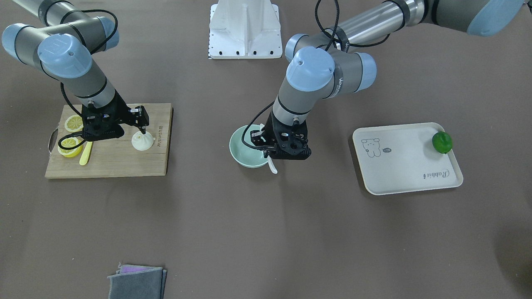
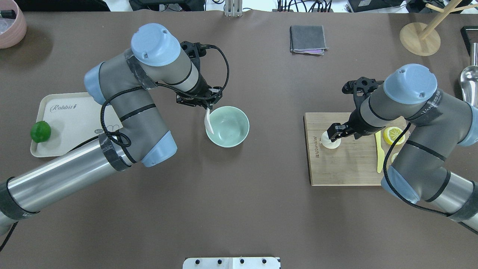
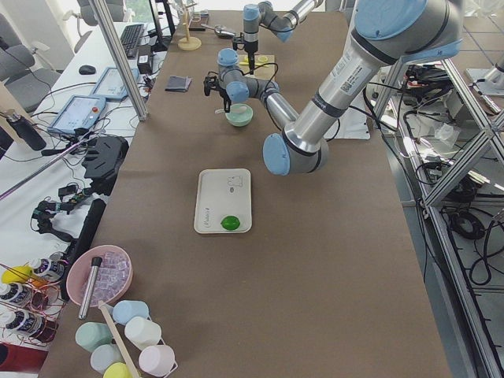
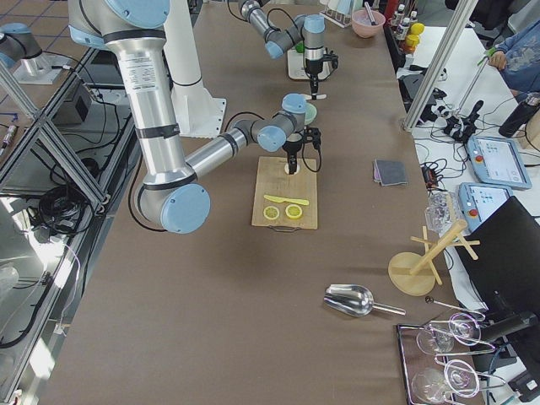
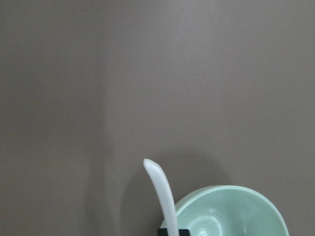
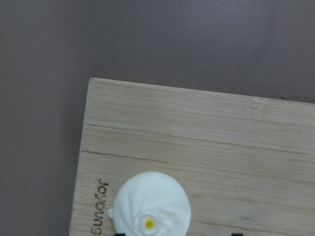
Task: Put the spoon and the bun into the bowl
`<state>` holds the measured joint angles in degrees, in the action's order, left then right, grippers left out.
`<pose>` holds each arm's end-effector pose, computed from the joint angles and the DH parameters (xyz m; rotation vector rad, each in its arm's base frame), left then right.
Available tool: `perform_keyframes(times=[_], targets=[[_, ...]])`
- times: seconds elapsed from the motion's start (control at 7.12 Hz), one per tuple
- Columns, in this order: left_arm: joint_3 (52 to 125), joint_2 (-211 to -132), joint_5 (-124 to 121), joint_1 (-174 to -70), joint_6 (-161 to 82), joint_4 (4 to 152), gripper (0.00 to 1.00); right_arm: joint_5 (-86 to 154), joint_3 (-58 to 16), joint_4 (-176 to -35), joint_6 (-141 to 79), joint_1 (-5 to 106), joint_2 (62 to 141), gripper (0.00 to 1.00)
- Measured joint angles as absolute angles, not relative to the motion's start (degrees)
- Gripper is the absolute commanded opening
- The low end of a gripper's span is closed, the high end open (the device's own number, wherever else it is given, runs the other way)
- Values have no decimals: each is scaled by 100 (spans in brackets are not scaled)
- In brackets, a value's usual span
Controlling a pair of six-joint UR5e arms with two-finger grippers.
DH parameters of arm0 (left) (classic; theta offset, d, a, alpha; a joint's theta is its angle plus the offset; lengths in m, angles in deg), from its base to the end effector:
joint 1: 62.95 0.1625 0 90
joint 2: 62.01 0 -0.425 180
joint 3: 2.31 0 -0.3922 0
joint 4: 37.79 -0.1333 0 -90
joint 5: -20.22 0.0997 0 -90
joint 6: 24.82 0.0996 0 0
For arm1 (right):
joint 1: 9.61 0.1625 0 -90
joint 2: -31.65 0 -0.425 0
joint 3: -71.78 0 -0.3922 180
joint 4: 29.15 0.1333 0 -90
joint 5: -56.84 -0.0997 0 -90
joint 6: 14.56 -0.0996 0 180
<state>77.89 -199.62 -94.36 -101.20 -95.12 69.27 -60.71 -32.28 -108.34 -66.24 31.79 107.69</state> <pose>0.5362 -0.5397 0.1792 0.1104 1.0145 -0.0898 -0.3787 -0.4502 0.3970 0.0710 -0.8057 -0.1121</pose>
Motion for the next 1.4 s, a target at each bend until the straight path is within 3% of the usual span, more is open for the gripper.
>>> perform_keyframes(times=[0.14, 0.42, 0.56, 0.7, 0.84, 0.98, 1.4], targets=[[7666, -20049, -9341, -10090, -9556, 6986, 98, -6066, -3223, -10834, -6626, 3154, 10751, 72], [7618, -20079, -9280, -10054, -9642, 7033, 98, -6061, -3218, -10834, -6616, 3096, 10743, 58], [7643, -20082, -9275, -10055, -9656, 7019, 98, -6062, -3219, -10835, -6616, 3058, 10742, 57], [7686, -20072, -9273, -10066, -9658, 7003, 98, -6058, -3197, -10837, -6607, 3025, 10734, 46], [7737, -20044, -9274, -10081, -9657, 6994, 98, -6053, -3143, -10836, -6597, 3011, 10707, 29], [7812, -19997, -9278, -10086, -9655, 6985, 98, -6052, -3098, -10834, -6588, 3007, 10671, 0], [8140, -19745, -9315, -10172, -9629, 6963, 98, -6065, -3101, -10834, -6572, 3022, 10640, 0]])
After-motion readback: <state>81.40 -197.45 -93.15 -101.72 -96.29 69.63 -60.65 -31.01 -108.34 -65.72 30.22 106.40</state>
